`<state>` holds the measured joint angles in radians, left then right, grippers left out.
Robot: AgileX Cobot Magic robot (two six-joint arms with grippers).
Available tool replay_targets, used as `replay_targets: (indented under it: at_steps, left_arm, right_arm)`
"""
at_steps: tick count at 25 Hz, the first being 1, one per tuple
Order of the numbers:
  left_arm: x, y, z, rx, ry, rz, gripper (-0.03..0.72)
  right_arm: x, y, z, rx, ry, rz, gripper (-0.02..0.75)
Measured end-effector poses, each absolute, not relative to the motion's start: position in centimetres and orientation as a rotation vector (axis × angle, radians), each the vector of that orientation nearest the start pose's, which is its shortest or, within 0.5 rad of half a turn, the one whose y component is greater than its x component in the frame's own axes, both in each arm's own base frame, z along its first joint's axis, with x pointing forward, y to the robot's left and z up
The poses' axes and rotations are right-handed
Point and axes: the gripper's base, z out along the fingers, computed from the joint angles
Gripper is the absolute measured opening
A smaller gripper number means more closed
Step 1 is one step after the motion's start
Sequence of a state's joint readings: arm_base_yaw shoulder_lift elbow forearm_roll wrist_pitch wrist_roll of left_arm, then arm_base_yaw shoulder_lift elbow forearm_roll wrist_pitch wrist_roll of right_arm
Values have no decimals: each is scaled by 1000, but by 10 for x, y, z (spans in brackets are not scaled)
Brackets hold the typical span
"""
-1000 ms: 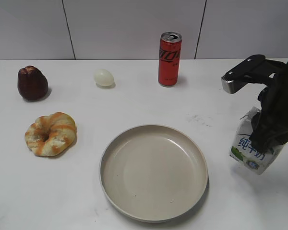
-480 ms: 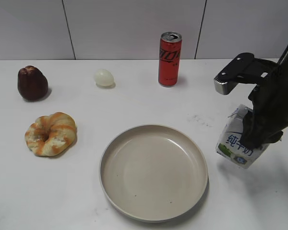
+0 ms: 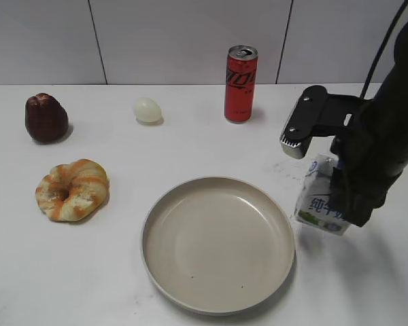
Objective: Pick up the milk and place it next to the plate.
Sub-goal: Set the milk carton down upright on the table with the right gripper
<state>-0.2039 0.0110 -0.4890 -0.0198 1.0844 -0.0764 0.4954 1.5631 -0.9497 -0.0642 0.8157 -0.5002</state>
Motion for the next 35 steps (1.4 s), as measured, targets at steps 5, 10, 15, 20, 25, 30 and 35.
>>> replay_targets:
  at_steps: [5,10,15,20,25,30,35]
  left_arm:
    - [-3,-1,272,134,2091,-194,209]
    - [-3,-1,272,134,2091,-194,209]
    - [-3,-1,272,134,2091,-194,209]
    - [-3,-1,272,134,2091,-194,209]
    - [-3,-1,272,134,2091,-194,209]
    - [-3,-1,272,134,2091,-194,209]
    - [-3,-1,272,134,2091,-194,209]
  right_arm:
    - [252,133,210,-1290,2603,-32,281]
    - [255,140,198,-1044,2736,78,281]
    - [263,138,178,-731,2875,3,281]
    - [264,142,193,-655,2825,81,281]
    - [260,139,215,-568,2811,99,281]
    - [259,140,200,-476,2924,91,281]
    - [259,145,173,-424,3068,109,305]
